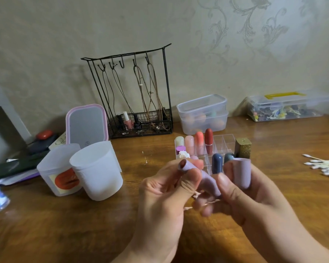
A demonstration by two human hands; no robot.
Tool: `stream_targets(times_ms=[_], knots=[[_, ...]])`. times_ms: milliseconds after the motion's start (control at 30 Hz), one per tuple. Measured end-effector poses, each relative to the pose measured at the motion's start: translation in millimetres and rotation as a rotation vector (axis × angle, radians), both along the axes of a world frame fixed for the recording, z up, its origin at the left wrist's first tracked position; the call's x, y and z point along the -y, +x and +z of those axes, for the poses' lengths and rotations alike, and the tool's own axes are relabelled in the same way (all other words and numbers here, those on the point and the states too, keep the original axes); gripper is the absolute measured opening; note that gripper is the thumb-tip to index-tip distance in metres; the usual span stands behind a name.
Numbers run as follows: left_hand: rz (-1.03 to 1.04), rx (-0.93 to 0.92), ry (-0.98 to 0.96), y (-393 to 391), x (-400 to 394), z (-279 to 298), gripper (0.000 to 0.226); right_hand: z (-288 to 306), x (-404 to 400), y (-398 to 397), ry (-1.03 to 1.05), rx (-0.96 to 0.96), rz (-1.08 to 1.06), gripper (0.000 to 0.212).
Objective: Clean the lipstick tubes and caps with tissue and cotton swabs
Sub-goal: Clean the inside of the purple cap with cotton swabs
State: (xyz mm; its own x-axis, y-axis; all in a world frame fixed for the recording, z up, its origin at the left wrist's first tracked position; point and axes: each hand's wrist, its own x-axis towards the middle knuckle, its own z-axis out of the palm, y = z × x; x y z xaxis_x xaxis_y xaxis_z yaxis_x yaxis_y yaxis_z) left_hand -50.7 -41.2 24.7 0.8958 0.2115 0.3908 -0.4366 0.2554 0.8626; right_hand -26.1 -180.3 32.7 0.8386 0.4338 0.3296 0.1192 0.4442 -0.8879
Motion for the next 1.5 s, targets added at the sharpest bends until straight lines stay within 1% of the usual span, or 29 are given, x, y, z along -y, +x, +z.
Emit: stream_targets(times_ms=[33, 67, 100, 167, 233, 300, 333, 367, 433, 500, 567, 633, 700, 800, 867, 933, 1033, 1067, 1133, 1233, 1300, 1367, 1433, 1500], knots=[[-0.001, -0.013, 0.009, -0.8, 0.0, 1.0, 0.049, -0.5, 0.0, 0.1, 0.035, -0.034, 0.065, 0.035], [0.011, -0.025, 0.008, -0.7, -0.4, 1.2, 0.05, 0.7, -0.2, -0.5, 0.028, -0.013, 0.049, 0.026], [0.028, -0.026, 0.007, 0.3, -0.5, 0.0, 0.051, 1.6, -0.5, -0.6, 0.005, 0.015, -0.02, 0.019], [0.045, -0.015, -0.008, 2.3, -0.5, -1.6, 0.05, 3.6, 0.9, -2.8, -0.092, 0.1, -0.236, 0.021], [0.051, -0.006, -0.019, 2.8, 0.0, -3.5, 0.053, 3.7, 3.0, -5.2, -0.247, 0.256, -0.45, 0.03], [0.068, 0.0, -0.01, 2.4, 0.5, -5.5, 0.058, 3.0, 4.0, -9.3, -0.417, 0.453, -0.602, 0.036], [0.075, 0.004, -0.016, 1.8, 0.5, -5.3, 0.058, 2.7, 4.2, -11.2, -0.437, 0.485, -0.628, 0.038], [0.071, 0.006, -0.036, 1.4, 0.4, -4.8, 0.056, 3.2, 3.4, -13.5, -0.393, 0.462, -0.593, 0.038], [0.025, 0.028, -0.041, 1.1, 1.2, -3.9, 0.052, 4.8, 1.1, -15.4, -0.203, 0.328, -0.421, 0.034], [-0.071, 0.082, -0.003, -0.9, 4.2, -2.3, 0.045, 5.8, 0.3, -13.8, -0.046, 0.208, -0.283, 0.04], [-0.163, 0.122, -0.033, -2.8, 7.3, 0.3, 0.04, 6.6, 2.5, -11.8, 0.076, 0.111, -0.23, 0.044], [-0.227, 0.121, -0.081, -3.3, 8.5, 2.9, 0.039, 8.7, 2.6, -9.1, 0.136, 0.076, -0.152, 0.047], [-0.249, 0.111, -0.087, -3.6, 9.1, 4.2, 0.042, 8.0, 1.5, -4.8, 0.146, 0.026, -0.044, 0.051], [-0.236, 0.106, -0.081, -3.7, 8.6, 5.9, 0.046, 3.0, 1.9, 1.6, 0.111, -0.045, 0.132, 0.049], [-0.21, 0.09, -0.066, -3.1, 7.2, 3.6, 0.044, 1.8, 3.1, 3.6, 0.068, -0.068, 0.168, 0.048], [-0.199, 0.08, -0.075, -1.8, 5.0, 0.3, 0.041, 3.6, 4.2, 2.7, 0.026, -0.072, 0.116, 0.049], [-0.123, 0.091, -0.051, -1.0, 2.9, -0.6, 0.036, 10.0, 4.5, -4.4, -0.101, 0.038, -0.064, 0.038], [-0.11, 0.094, -0.043, -1.4, 2.9, 0.4, 0.035, 11.6, 3.9, -7.0, -0.118, 0.071, -0.109, 0.034], [-0.098, 0.08, -0.018, -1.7, 3.7, 2.1, 0.037, 13.6, 2.2, -11.0, -0.126, 0.112, -0.158, 0.034], [-0.13, 0.048, 0.045, -1.9, 7.0, 4.6, 0.045, 10.7, 2.3, -9.5, -0.045, 0.126, -0.138, 0.032], [-0.175, 0.029, 0.074, -3.3, 9.8, 4.2, 0.049, 6.3, 3.4, -3.9, -0.003, 0.122, -0.085, 0.037], [-0.151, 0.0, 0.111, -3.6, 9.4, 0.5, 0.046, 3.0, 4.5, 0.9, 0.02, 0.053, -0.037, 0.044], [-0.106, -0.011, 0.132, -3.1, 7.7, -2.4, 0.044, 1.1, 7.6, 3.6, -0.087, 0.054, -0.018, 0.039], [-0.037, 0.022, 0.162, -1.8, 4.5, -1.6, 0.037, 0.1, 12.4, 4.8, -0.285, 0.137, -0.064, 0.03]])
